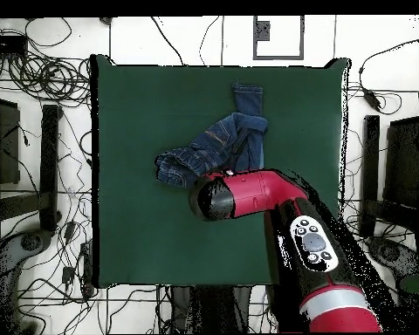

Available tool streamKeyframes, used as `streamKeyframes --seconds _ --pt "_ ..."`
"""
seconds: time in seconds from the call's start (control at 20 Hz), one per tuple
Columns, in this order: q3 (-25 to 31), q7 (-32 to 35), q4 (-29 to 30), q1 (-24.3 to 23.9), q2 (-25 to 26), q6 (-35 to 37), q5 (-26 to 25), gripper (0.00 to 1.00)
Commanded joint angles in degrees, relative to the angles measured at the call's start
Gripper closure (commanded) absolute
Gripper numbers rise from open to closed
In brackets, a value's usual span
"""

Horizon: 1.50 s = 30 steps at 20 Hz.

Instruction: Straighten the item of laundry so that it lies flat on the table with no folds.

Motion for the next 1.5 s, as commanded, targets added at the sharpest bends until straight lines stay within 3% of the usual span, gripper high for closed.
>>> streamKeyframes --seconds 0.05,0.25,0.7,1.5 --pt "0.5 -1.6 0.5 3.3 3.4 10.5 -1.5 0.0" --pt "0.2 -2.2 -0.4 3.8 3.7 13.1 -2.1 0.0" --pt "1.9 0.0 -1.6 3.4 6.6 4.7 -3.5 0.0" --pt "3.0 2.4 -4.9 3.9 11.2 -2.5 -5.0 0.0"
